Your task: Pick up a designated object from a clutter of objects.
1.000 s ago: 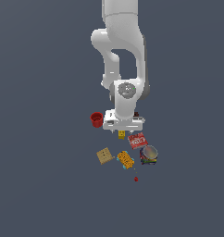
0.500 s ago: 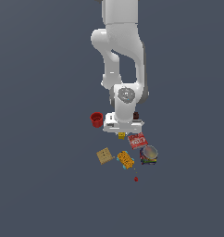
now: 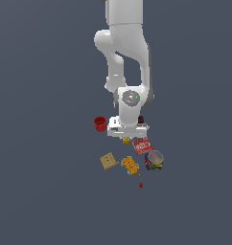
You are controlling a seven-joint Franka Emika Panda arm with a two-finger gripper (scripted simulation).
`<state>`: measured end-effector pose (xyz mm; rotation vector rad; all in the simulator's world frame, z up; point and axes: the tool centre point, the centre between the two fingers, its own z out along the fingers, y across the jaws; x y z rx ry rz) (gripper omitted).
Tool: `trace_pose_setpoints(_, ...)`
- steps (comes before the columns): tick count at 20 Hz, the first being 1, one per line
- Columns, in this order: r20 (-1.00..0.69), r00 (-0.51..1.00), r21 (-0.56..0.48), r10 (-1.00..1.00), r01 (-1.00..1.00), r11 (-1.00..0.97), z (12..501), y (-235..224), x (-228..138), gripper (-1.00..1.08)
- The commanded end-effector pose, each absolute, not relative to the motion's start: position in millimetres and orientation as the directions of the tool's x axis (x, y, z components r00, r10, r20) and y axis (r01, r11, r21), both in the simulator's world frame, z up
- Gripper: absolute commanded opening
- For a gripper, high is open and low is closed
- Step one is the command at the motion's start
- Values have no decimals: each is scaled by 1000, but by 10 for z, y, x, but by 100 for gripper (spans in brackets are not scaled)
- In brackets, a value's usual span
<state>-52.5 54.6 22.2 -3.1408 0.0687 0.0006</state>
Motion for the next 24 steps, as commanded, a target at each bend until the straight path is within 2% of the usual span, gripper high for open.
trace_pose_setpoints(1, 0, 999, 0, -44, -44, -999, 231, 550, -525, -100)
trace_pose_setpoints(12, 0, 999, 0, -44, -44, -999, 605, 716, -561, -100)
trace_pose_setpoints(24, 0, 999, 1, -43, -43, -999, 1625, 1169, -651, -100)
